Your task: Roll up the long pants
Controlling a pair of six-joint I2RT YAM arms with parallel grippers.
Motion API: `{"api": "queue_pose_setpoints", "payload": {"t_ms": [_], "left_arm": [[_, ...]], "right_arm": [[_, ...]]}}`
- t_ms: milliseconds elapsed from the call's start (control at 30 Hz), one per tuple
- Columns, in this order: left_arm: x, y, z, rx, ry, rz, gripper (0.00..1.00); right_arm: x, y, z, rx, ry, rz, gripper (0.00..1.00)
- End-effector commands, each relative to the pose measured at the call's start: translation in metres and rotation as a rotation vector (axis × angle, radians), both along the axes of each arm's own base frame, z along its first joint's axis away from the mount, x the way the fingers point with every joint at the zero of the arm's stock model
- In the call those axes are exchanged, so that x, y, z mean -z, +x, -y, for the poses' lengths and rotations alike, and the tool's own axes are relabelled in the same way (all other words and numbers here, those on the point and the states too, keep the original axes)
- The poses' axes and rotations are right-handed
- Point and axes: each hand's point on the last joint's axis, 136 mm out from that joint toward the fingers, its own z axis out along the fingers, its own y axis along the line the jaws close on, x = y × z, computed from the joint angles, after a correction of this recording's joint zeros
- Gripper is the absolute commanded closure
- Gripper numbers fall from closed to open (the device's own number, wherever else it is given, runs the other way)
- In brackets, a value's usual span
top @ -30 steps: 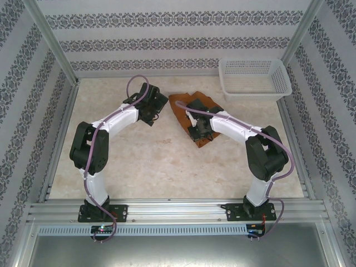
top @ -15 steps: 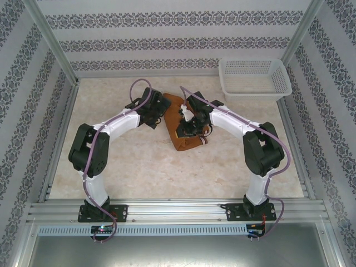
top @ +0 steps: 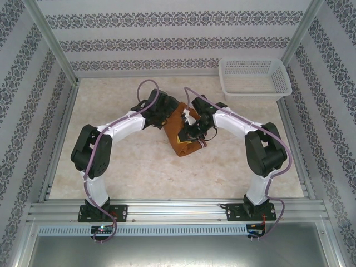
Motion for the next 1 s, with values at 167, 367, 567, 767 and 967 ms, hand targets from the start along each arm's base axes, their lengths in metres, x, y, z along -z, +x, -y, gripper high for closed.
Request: {"api": "queue_pose_setpoints", "payload": {"t_ms": [167,367,567,767,967], "left_arm": [[0.038,-0.020,0.011,0.073,0.058,-0.079,0.00],[0.071,-0.012,0.025,0.112,0.064,-0.109,0.04],[0.106,-0.016,0.037,0.131,0.052,-0.171,1.00],[0.098,-0.019,0.029,0.119,0.109,-0.210,1.00],[0.095,-0.018,0.032,0.113,0.082,-0.222,1.00]], "right_arm": [[-0.029,-0.016,0.011,-0.015,0.097,-0.035,1.00],[-0.033,-0.021,0.015,-0.022,0.103,-0.037,1.00],[-0.023,-0.023,0.027,-0.019,0.024,-0.031,1.00],[-0.010,-0.014,0.069,-0.006,-0.409,0.183,0.20],[-0.054,-0.016,0.075,-0.036,-0.843,0.572,0.14]]}}
